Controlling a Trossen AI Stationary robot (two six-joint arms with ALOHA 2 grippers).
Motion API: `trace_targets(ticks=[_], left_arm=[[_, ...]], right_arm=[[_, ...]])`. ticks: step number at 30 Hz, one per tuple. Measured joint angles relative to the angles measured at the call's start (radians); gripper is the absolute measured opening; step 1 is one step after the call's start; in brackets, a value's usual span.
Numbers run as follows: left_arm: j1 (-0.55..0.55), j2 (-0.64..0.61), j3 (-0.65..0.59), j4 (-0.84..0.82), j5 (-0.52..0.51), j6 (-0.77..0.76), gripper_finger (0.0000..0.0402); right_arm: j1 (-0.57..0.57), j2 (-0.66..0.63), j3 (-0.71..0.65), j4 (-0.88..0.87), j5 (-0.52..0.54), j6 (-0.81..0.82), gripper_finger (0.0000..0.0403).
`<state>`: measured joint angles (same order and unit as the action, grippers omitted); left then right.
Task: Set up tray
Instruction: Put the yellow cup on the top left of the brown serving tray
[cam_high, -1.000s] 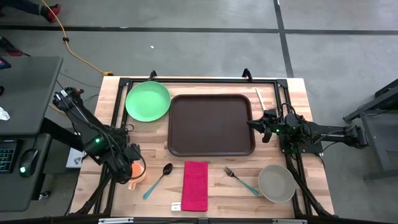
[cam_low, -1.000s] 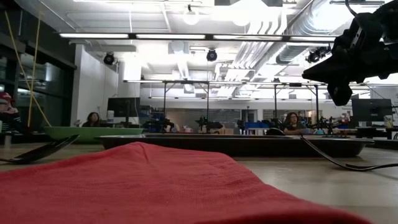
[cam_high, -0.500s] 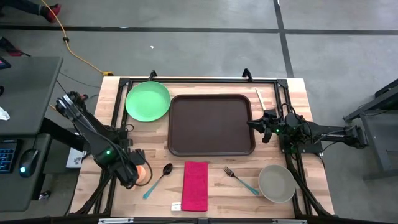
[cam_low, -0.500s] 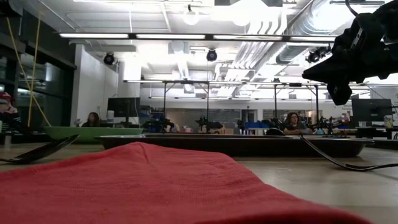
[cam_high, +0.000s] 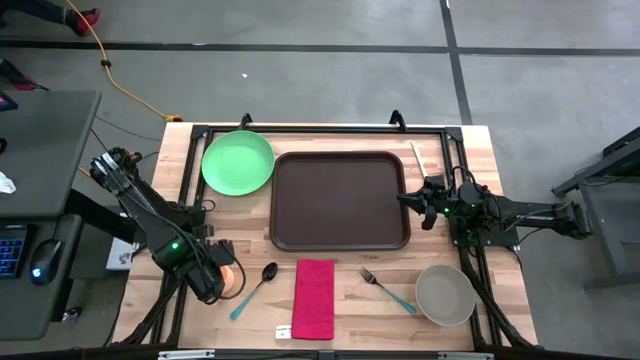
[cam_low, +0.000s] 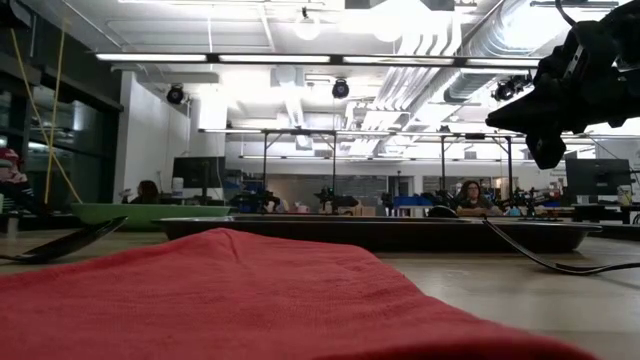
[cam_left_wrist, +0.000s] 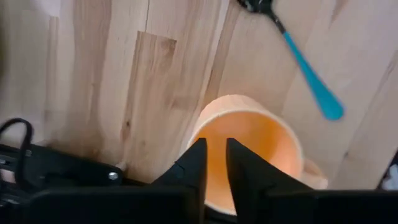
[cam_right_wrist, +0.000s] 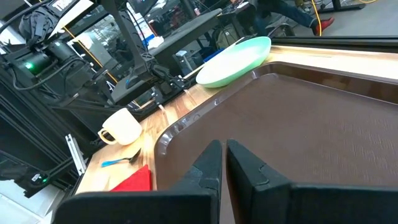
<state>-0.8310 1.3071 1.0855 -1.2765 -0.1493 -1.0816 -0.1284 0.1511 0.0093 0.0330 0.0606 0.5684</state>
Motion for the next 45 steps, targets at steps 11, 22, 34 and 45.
trace_targets(ticks=[11, 22, 34, 45], left_arm=[[0.000, 0.000, 0.000, 0.227, 0.129, -0.305, 0.0176], [0.000, 0.000, 0.000, 0.236, 0.108, -0.665, 0.0149], [0.000, 0.019, 0.000, 0.223, 0.033, -0.864, 0.0108], [0.000, 0.131, 0.000, 0.175, 0.095, -0.975, 0.0122]], right_arm=[[0.000, 0.000, 0.000, 0.000, 0.000, 0.000, 0.0000], [0.000, 0.000, 0.000, 0.000, 0.000, -0.035, 0.0000], [0.000, 0.000, 0.000, 0.001, 0.000, -0.037, 0.0000], [0.000, 0.000, 0.000, 0.000, -0.018, -0.034, 0.0000]])
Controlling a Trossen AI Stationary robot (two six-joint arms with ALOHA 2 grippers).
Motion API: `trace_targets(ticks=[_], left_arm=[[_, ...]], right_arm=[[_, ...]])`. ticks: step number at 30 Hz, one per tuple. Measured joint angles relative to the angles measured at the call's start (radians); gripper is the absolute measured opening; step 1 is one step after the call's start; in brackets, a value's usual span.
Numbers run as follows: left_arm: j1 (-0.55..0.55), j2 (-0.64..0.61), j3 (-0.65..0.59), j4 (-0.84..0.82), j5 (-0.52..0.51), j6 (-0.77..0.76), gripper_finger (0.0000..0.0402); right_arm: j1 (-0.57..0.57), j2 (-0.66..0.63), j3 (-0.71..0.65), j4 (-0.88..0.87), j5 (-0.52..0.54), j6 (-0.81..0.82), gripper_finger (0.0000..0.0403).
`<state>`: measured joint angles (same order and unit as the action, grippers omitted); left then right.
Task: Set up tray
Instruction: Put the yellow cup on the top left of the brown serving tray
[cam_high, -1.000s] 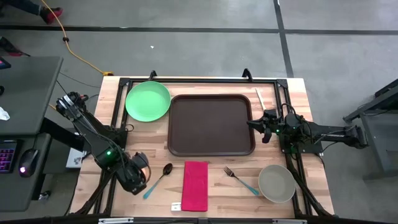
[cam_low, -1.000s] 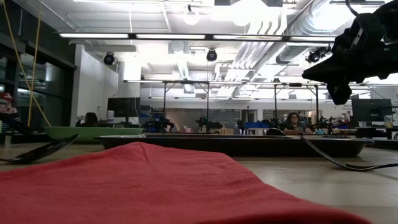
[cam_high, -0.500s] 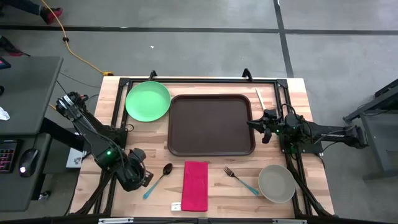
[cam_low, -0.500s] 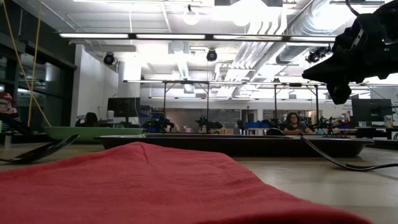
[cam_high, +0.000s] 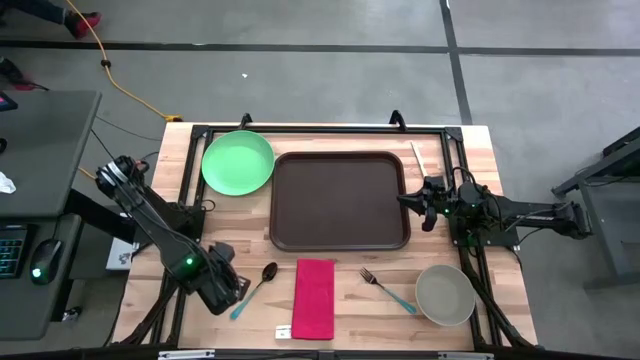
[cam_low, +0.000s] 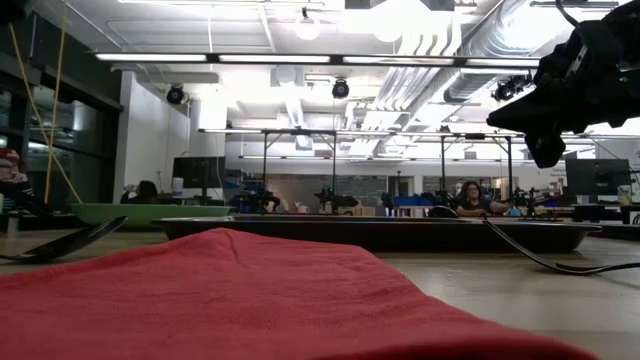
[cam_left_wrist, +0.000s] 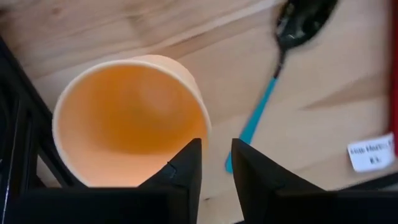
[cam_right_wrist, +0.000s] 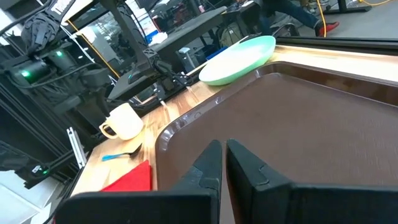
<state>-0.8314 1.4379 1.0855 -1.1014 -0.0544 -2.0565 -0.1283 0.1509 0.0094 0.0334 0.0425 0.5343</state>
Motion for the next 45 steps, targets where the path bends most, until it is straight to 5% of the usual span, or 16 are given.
trace_targets(ticks=[38, 45], left_arm=[[0.066, 0.072, 0.000, -0.026, 0.070, 0.010, 0.0133], [0.066, 0.072, 0.000, -0.021, 0.071, 0.010, 0.0073]], right_arm=[[0.000, 0.000, 0.000, 0.000, -0.001, -0.003, 0.0000], [0.000, 0.000, 0.000, 0.000, 0.004, -0.018, 0.0000]])
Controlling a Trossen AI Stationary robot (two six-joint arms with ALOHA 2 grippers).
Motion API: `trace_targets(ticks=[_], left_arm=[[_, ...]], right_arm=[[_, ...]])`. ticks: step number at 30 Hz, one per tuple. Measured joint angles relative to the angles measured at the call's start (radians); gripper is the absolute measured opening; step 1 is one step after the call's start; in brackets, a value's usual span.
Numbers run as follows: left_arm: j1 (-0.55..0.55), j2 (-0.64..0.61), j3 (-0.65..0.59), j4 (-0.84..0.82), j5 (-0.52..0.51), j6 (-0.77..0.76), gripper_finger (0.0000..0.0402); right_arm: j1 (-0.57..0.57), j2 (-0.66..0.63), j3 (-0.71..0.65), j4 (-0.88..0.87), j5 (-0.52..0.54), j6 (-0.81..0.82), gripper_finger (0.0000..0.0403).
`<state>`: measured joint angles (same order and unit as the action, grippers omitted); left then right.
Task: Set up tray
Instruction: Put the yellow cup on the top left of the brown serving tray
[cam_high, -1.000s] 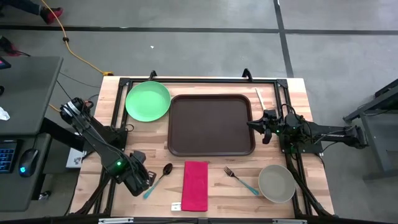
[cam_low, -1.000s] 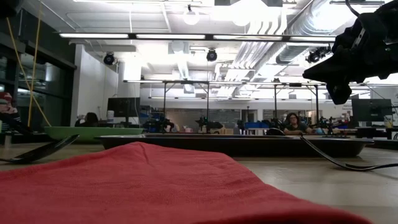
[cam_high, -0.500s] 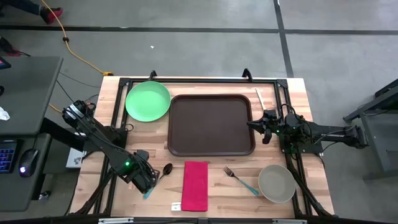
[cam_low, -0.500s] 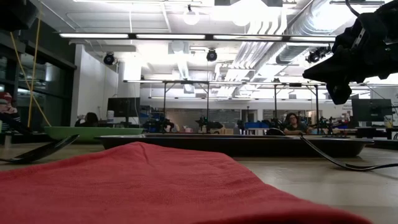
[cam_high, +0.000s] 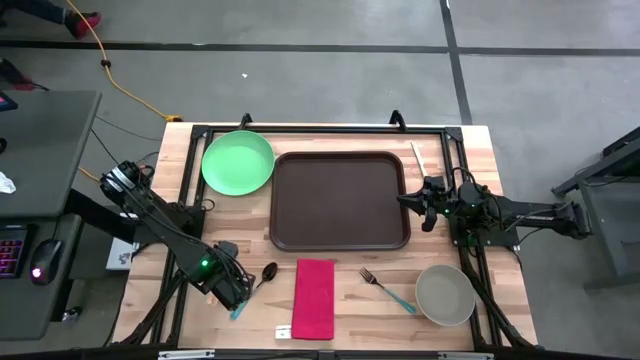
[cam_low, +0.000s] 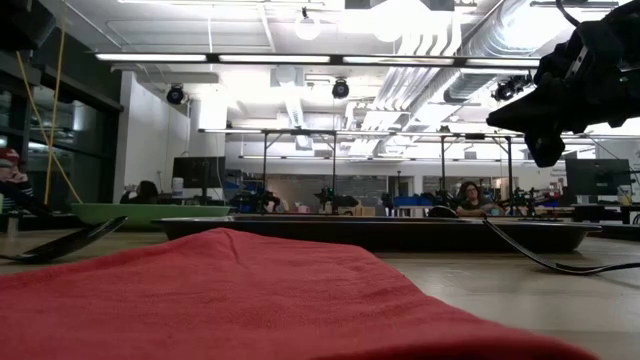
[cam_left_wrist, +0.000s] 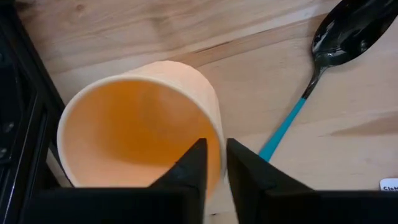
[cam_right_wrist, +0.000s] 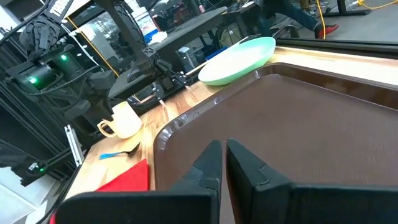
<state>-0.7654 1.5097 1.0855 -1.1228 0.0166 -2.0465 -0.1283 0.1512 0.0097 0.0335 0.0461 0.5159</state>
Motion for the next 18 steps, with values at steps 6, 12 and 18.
trace_targets(ticks=[6, 12, 18], left_arm=[[0.000, -0.002, 0.000, 0.006, 0.002, 0.015, 0.0012], [0.000, -0.002, 0.000, 0.006, 0.027, 0.023, 0.0028], [0.000, -0.002, 0.000, 0.008, 0.030, 0.023, 0.0013]], right_arm=[[0.000, 0.000, 0.000, 0.000, 0.001, 0.000, 0.0000], [0.000, 0.000, 0.000, 0.000, 0.004, 0.000, 0.0000], [0.000, 0.000, 0.000, 0.000, 0.004, 0.000, 0.0000]])
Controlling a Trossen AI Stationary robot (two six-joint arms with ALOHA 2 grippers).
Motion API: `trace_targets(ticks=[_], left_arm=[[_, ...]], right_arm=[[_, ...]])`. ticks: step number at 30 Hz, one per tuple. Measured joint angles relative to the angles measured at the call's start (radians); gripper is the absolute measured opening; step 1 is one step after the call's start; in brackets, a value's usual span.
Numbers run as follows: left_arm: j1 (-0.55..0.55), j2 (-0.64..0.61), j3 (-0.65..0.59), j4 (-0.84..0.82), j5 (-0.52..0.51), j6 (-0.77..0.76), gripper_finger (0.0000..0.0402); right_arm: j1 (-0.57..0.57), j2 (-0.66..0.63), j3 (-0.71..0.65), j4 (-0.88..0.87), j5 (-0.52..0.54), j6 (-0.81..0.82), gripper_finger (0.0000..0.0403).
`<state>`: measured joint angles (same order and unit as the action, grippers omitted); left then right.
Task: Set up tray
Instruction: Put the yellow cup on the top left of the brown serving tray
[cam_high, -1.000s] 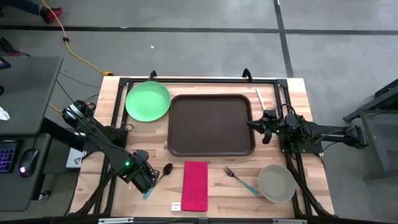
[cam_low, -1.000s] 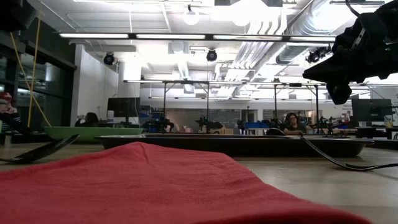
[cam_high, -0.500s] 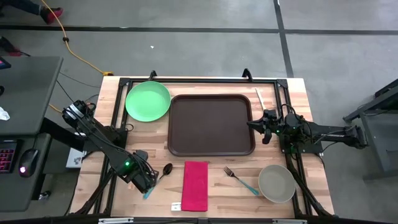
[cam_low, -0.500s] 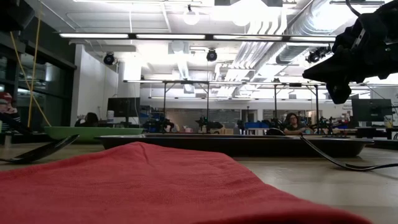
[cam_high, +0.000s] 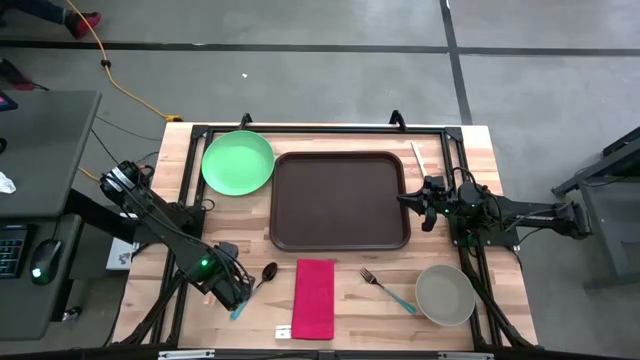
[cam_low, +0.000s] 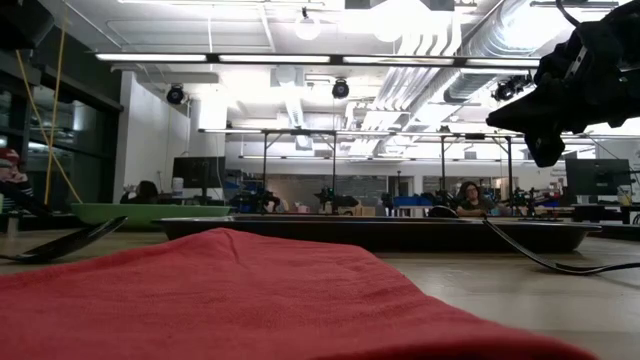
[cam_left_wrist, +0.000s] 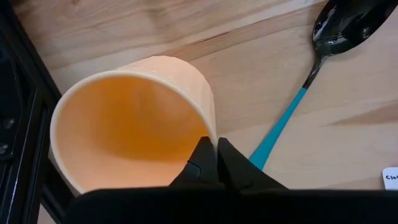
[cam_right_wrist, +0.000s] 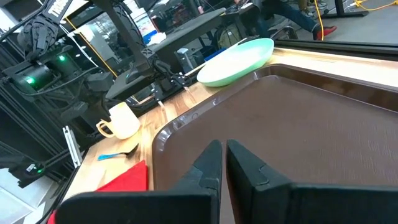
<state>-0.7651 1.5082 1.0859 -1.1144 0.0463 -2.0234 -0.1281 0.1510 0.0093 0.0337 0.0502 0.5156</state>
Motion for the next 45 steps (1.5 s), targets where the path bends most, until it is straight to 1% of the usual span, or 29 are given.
trace_targets(ticks=[4, 8, 15, 18, 23, 30, 36, 41, 45], left_arm=[[0.000, 0.001, 0.011, -0.005, 0.000, 0.003, 0.0011], [0.000, 0.001, 0.066, -0.062, -0.009, 0.011, 0.0011], [0.000, 0.001, 0.201, -0.263, -0.026, 0.030, 0.0011], [0.002, 0.001, 0.265, -0.315, -0.047, 0.029, 0.0011], [0.055, 0.001, 0.366, -0.372, -0.061, 0.050, 0.0011], [0.169, 0.000, 0.467, -0.380, -0.120, 0.214, 0.0011], [0.257, 0.000, 0.475, -0.380, -0.115, 0.360, 0.0011], [0.317, 0.000, 0.475, -0.374, -0.108, 0.448, 0.0011], [0.379, 0.000, 0.475, -0.342, -0.107, 0.550, 0.0011]], right_arm=[[0.000, 0.000, 0.000, 0.000, 0.000, 0.000, 0.0000], [0.000, 0.000, 0.000, 0.000, 0.000, 0.000, 0.0000], [0.000, 0.000, 0.000, 0.000, 0.000, 0.000, 0.0000], [0.000, 0.000, 0.000, 0.000, 0.000, 0.000, 0.0000], [0.000, 0.000, 0.000, 0.000, 0.000, 0.000, 0.0000], [0.000, 0.000, 0.000, 0.000, 0.000, 0.002, 0.0000], [0.000, 0.000, 0.000, 0.000, 0.000, 0.003, 0.0000], [0.000, 0.000, 0.000, 0.000, 0.000, 0.001, 0.0000], [0.000, 0.000, 0.000, 0.000, 0.000, 0.001, 0.0000]])
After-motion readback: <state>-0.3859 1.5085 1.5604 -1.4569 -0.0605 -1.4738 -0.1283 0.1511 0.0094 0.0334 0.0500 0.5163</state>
